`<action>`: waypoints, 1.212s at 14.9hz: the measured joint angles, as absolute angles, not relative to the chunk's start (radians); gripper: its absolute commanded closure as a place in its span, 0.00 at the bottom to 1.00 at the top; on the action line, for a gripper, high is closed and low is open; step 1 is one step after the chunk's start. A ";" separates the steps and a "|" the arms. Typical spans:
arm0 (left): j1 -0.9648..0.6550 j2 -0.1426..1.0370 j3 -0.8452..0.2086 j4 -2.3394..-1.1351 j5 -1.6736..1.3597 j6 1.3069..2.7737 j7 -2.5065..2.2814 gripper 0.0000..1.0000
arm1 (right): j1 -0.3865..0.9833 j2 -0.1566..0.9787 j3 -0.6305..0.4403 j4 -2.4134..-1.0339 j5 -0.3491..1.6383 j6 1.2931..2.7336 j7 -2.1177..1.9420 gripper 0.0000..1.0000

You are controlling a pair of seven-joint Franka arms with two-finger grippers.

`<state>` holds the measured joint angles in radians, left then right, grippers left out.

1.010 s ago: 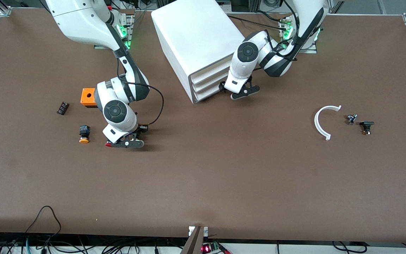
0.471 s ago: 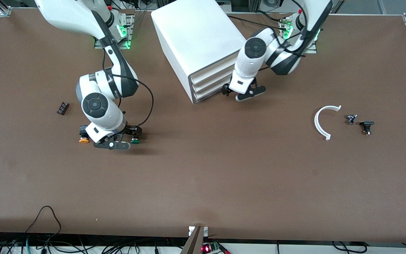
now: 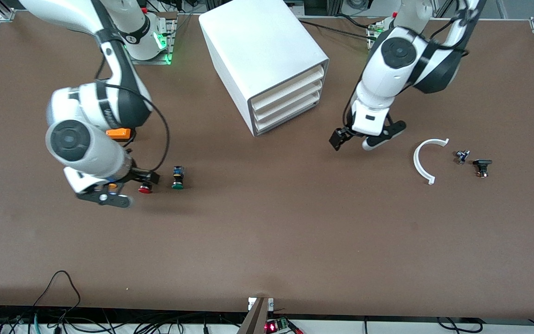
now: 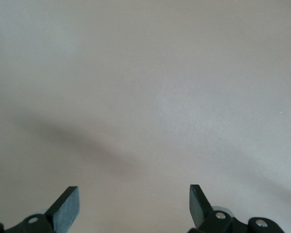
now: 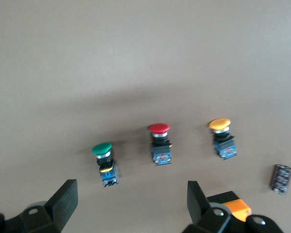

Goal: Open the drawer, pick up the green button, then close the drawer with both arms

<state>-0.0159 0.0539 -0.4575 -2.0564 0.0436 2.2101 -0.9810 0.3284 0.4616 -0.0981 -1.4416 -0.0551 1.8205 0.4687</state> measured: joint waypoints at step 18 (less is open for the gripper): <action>-0.013 -0.073 -0.034 -1.687 0.007 1.636 -0.132 0.00 | 0.022 0.164 -0.123 -1.521 -0.055 1.615 0.016 0.00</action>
<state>-0.0130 -0.0734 -0.0343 -1.6868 0.0072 1.6356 -0.1315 0.0215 0.1640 -0.1226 -1.5205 -0.0552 1.6148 0.0163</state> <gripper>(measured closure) 0.000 0.000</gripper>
